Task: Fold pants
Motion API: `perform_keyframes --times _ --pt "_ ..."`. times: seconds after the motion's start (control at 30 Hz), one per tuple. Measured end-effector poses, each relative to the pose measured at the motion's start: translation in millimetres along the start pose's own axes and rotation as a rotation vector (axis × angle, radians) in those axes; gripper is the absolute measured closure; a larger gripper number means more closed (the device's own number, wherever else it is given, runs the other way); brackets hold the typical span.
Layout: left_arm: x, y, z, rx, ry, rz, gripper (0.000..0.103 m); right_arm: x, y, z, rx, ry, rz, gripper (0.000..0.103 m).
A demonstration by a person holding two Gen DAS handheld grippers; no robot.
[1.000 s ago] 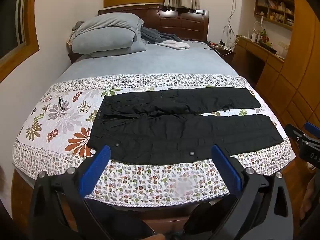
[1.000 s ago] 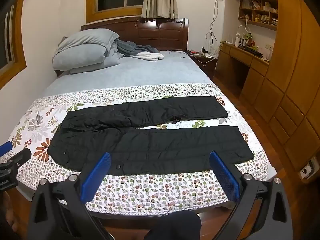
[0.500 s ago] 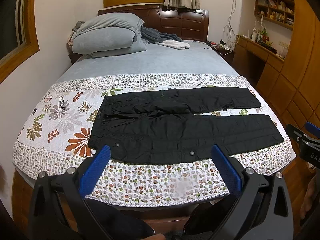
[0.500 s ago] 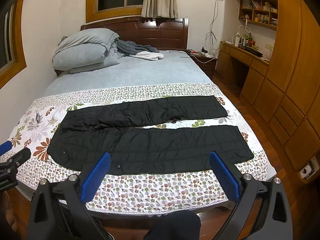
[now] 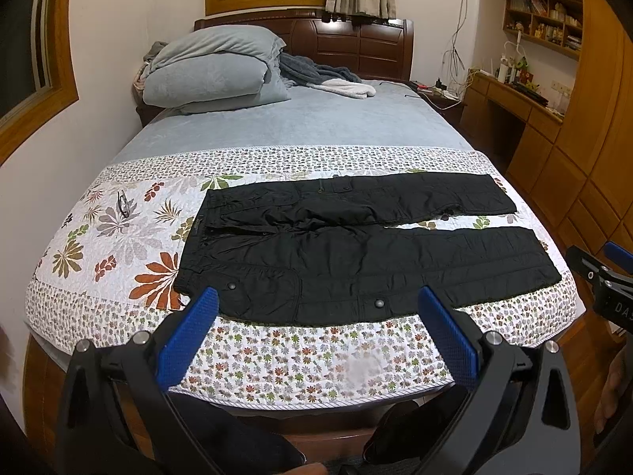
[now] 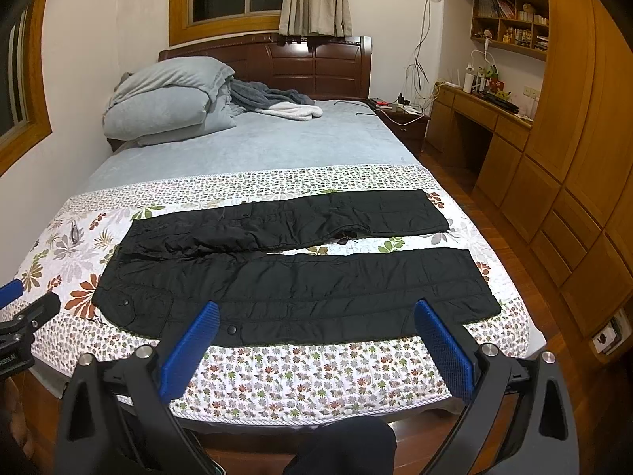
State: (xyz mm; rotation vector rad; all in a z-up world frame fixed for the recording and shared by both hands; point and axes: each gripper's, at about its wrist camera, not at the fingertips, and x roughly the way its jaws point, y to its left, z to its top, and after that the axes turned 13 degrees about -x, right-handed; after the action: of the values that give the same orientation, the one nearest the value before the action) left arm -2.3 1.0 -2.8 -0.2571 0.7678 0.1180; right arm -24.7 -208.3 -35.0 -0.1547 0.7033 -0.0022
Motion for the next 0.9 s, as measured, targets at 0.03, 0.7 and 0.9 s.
perform_keyframes --times 0.03,0.7,0.9 --pt "0.1 -0.4 0.4 0.001 0.001 0.0 0.003 0.1 0.2 0.1 -0.001 0.0 0.0 0.003" --pt "-2.3 -0.8 1.1 -0.008 -0.003 0.005 0.003 3.6 0.7 -1.5 -0.004 0.008 0.0 0.003" --pt "-1.7 -0.1 1.2 -0.011 -0.004 0.005 0.003 4.3 1.8 -1.6 -0.008 0.013 0.002 0.003"
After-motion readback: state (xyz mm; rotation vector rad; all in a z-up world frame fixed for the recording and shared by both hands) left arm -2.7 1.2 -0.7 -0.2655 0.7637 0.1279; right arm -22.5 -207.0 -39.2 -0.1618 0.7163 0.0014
